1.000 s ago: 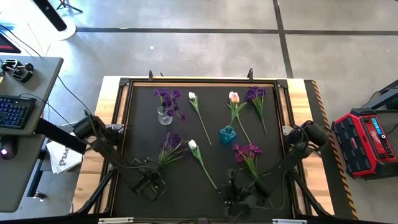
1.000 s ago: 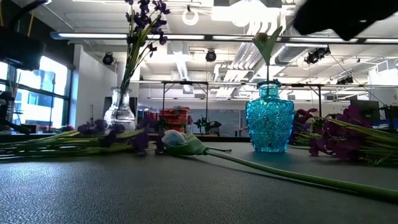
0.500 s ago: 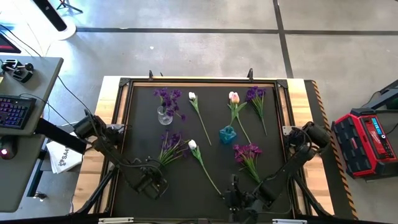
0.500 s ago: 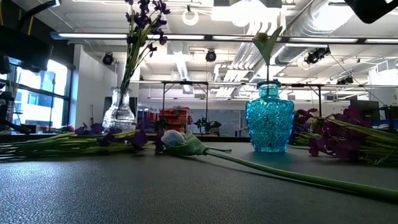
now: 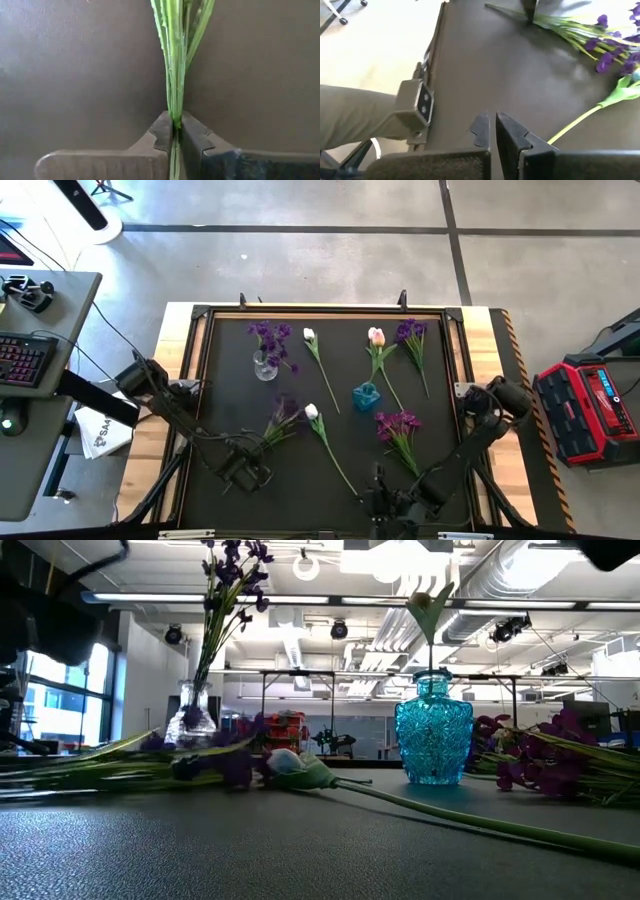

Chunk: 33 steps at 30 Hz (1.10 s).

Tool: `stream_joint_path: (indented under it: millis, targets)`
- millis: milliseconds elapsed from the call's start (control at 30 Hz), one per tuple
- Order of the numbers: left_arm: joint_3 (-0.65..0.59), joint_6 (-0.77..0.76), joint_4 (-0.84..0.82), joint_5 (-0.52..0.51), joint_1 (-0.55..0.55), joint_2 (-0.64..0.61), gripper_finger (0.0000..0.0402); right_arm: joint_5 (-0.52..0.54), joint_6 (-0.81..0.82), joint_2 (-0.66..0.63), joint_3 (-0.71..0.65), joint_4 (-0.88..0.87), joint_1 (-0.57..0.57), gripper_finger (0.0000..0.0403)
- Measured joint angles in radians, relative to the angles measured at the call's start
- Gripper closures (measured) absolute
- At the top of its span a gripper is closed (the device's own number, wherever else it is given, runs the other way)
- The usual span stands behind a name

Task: Sort flowers into vase by color
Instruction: Put the bottom purple flowers into the transparent vase

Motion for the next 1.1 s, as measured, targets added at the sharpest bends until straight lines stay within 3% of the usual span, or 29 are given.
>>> stream_joint_path:
  millis: [233, 333, 467, 633, 800, 900, 1100]
  targets:
    - [0.006, -0.015, 0.026, -0.284, -0.128, -0.141, 0.0398, 0.058, -0.001, 0.0, 0.0, -0.003, 0.036, 0.0403]
    - [0.008, 0.051, 0.122, -0.548, -0.201, -0.179, 0.0398, 0.076, -0.001, 0.0, 0.0, -0.003, 0.041, 0.0403]
    - [0.009, 0.258, 0.232, -0.906, -0.271, -0.177, 0.04, 0.08, -0.001, 0.0, 0.0, -0.002, 0.044, 0.0403]
    - [0.009, 0.474, 0.24, -1.1, -0.236, -0.169, 0.0401, 0.08, -0.007, 0.0, 0.0, 0.004, 0.037, 0.0403]
    - [0.009, 0.487, 0.183, -1.347, -0.143, -0.182, 0.0401, 0.082, -0.008, 0.0, 0.0, 0.004, 0.024, 0.0403]
    - [0.009, 0.374, 0.009, -1.362, -0.091, -0.206, 0.0401, 0.083, -0.034, 0.0, 0.0, 0.005, 0.023, 0.0403]
    - [-0.04, -0.12, -0.341, -1.363, 0.028, -0.268, 0.0401, 0.162, -0.106, 0.0, 0.0, 0.006, 0.022, 0.0403]
